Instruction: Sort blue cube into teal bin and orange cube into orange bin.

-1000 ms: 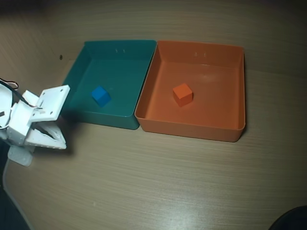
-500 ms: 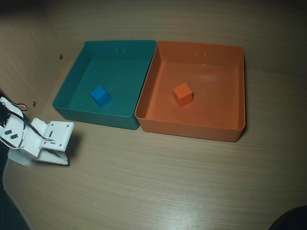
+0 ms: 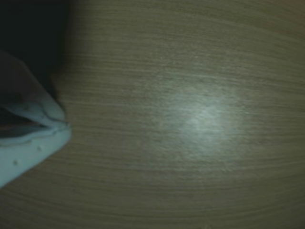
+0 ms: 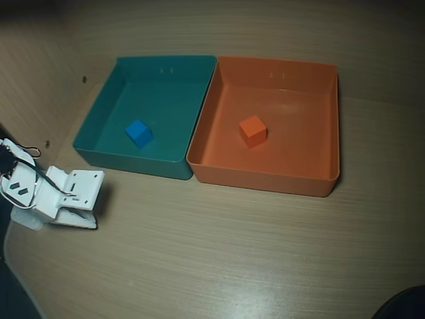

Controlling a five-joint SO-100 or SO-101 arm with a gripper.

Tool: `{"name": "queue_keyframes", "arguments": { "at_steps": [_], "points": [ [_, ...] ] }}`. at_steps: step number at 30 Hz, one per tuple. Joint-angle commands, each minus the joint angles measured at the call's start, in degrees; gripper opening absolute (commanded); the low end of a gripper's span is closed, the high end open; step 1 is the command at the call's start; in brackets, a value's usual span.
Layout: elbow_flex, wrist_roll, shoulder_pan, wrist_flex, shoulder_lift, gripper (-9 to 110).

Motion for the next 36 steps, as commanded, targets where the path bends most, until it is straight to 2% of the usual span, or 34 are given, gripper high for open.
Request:
{"name": "queue_keyframes", "arguments": {
  "at_steps": [1,4,36],
  "points": [
    [3.6,0.1,0.5,6.9,0.9,-6],
    [3.6,1.2,0.2,13.6,1.0,-5],
    [3.6,2.0,0.2,12.0,0.8,-6]
  ]
}}
